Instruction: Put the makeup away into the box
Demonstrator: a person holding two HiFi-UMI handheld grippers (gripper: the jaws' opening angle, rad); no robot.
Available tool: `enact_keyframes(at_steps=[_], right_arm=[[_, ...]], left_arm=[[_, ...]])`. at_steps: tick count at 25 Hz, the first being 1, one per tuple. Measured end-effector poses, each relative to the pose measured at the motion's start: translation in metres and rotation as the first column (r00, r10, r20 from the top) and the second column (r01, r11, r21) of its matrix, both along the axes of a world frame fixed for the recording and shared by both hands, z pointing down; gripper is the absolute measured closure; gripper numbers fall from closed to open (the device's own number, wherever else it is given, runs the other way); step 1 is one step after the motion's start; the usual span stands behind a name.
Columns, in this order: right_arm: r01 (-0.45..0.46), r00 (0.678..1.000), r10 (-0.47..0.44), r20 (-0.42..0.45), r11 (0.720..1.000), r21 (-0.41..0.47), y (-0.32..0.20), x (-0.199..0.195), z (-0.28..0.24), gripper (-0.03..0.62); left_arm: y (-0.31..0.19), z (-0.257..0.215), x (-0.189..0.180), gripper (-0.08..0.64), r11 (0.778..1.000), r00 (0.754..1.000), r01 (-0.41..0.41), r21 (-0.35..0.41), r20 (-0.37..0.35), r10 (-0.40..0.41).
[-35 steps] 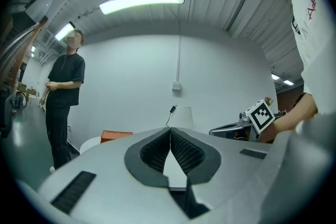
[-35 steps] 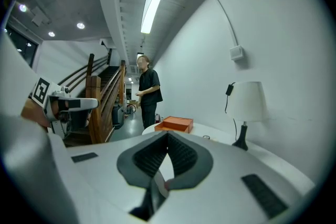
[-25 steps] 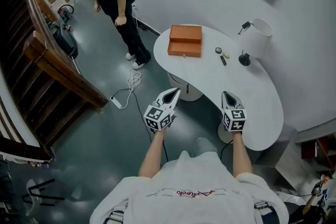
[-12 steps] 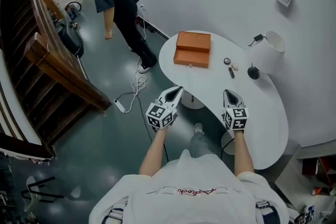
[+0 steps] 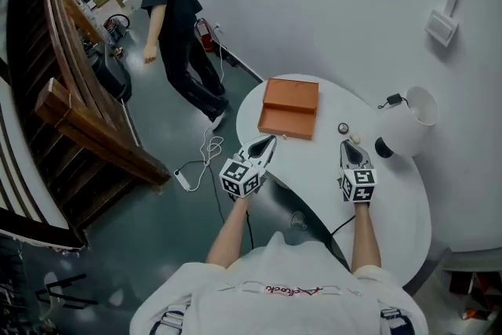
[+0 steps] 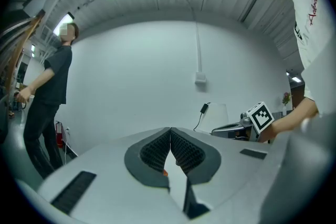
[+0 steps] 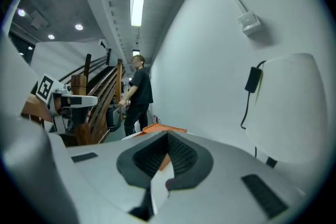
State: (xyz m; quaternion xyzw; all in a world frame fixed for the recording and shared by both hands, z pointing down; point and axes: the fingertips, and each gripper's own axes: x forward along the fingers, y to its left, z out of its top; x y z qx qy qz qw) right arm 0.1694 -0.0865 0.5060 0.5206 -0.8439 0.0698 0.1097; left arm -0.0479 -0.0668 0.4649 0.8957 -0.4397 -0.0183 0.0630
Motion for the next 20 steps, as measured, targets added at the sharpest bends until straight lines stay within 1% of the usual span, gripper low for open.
enact_keyframes(at_steps=[3, 6, 12, 17, 20], right_arm=[[0.0, 1.0, 0.0, 0.013, 1.0, 0.008, -0.037, 0.007, -0.003, 0.572], [0.003, 1.0, -0.003, 0.016, 1.0, 0.002, -0.062, 0.014, -0.001, 0.572], [-0.002, 0.999, 0.002, 0.039, 1.0, -0.003, -0.103, 0.016, 0.007, 0.572], [0.002, 1.0, -0.001, 0.026, 0.999, -0.044, -0.116, 0.007, 0.024, 0.572], [-0.023, 1.0, 0.023, 0.003, 0.997, -0.073, -0.119, 0.008, 0.032, 0.572]], left_arm=[[-0.036, -0.003, 0.008, 0.549, 1.0, 1.0, -0.001, 0.005, 0.016, 0.001], [-0.06, 0.001, 0.013, 0.549, 1.0, 1.0, 0.003, -0.01, 0.02, -0.003], [-0.097, 0.01, 0.001, 0.551, 0.999, 0.999, 0.032, -0.031, 0.03, -0.031], [-0.117, 0.023, -0.012, 0.551, 0.997, 0.999, 0.051, -0.059, 0.017, -0.05], [-0.128, 0.033, -0.012, 0.551, 0.996, 1.0, 0.026, -0.085, 0.0, -0.026]])
